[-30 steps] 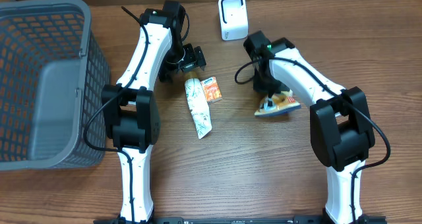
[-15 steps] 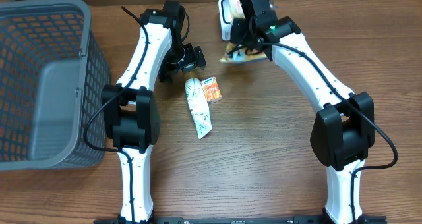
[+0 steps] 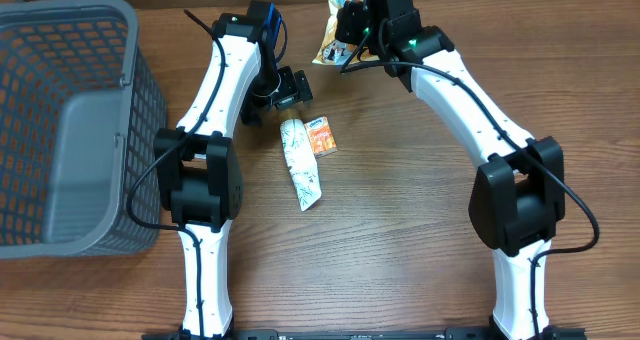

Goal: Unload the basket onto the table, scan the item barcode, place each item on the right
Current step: 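Carry the snack bag right off the table edge and release it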

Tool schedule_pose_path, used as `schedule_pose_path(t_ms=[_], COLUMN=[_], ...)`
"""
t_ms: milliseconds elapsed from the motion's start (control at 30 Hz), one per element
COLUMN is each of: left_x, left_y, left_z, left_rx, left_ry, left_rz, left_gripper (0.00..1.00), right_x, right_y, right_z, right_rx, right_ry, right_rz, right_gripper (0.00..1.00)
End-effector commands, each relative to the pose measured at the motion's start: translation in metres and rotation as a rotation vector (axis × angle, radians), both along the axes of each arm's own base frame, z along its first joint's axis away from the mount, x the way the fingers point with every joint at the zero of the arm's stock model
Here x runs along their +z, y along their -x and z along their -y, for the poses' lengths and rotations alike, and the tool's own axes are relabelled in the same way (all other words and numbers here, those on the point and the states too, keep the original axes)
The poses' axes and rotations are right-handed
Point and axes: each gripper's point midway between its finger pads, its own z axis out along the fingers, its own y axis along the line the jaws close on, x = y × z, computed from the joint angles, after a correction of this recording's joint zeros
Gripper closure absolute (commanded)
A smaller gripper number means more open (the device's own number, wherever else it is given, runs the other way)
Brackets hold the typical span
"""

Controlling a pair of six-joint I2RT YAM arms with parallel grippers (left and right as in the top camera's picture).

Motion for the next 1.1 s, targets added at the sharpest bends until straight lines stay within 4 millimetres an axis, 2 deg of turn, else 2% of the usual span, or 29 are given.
schedule_pose_path(t_ms=[0, 267, 433, 533, 633, 667, 700, 733, 767, 833, 867, 900, 933, 967, 1000, 1067], left_x=[0.007, 0.007, 0.007, 0.007, 0.007, 0.007, 0.007, 0.007, 0.007, 0.007, 0.007, 0.007, 0.007, 0.007, 0.007, 0.007], left_y=[-0.001, -0.001, -0.001, -0.001, -0.001, -0.001, -0.001, -0.001, -0.001, -0.001, -0.001, -0.001, -0.001, -0.001, -0.001, -0.001], left_z=[-0.004, -0.004, -0.004, -0.004, -0.004, -0.004, -0.004, -0.004, -0.004, -0.004, -0.004, -0.004, -0.004, -0.004, -0.004, -0.004], left_rx=[0.007, 0.007, 0.007, 0.007, 0.007, 0.007, 0.007, 0.007, 0.007, 0.007, 0.007, 0.007, 0.007, 0.007, 0.007, 0.007], left_ry=[-0.010, -0.010, -0.010, -0.010, -0.010, -0.010, -0.010, -0.010, -0.010, -0.010, -0.010, -0.010, -0.010, -0.010, -0.010, -0.010], left_rz=[0.017, 0.017, 0.017, 0.017, 0.017, 0.017, 0.017, 0.017, 0.017, 0.017, 0.017, 0.017, 0.017, 0.017, 0.017, 0.017], left_gripper=[0.00, 0.00, 0.00, 0.00, 0.00, 0.00, 0.00, 0.00, 0.00, 0.00, 0.00, 0.00, 0.00, 0.00, 0.00, 0.00], right_x=[-0.017, -0.035, -0.035, -0.024, 0.006, 0.027, 0.039, 0.057, 0.082, 0.100, 0.105, 0.104, 0.101, 0.090, 0.079, 0.062], right_y=[-0.008, -0.009, -0.009, -0.008, -0.010, -0.011, -0.012, -0.013, -0.011, -0.003, 0.006, 0.014, 0.020, 0.034, 0.048, 0.069], right_z=[0.001, 0.025, 0.026, 0.026, 0.045, 0.064, 0.079, 0.104, 0.148, 0.203, 0.249, 0.282, 0.303, 0.345, 0.378, 0.421], right_rx=[-0.001, -0.073, -0.078, -0.078, -0.111, -0.146, -0.175, -0.228, -0.316, -0.414, -0.495, -0.553, -0.593, -0.669, -0.732, -0.822], right_ry=[0.013, 0.142, 0.146, 0.139, 0.128, 0.112, 0.101, 0.080, 0.051, 0.043, 0.052, 0.062, 0.069, 0.080, 0.087, 0.100], right_rz=[-0.017, -0.038, -0.039, -0.026, -0.002, 0.011, 0.016, 0.019, 0.018, 0.007, -0.017, -0.046, -0.071, -0.134, -0.195, -0.274], right_gripper=[0.96, 0.96, 0.96, 0.96, 0.96, 0.96, 0.96, 0.96, 0.96, 0.96, 0.96, 0.96, 0.96, 0.96, 0.96, 0.96])
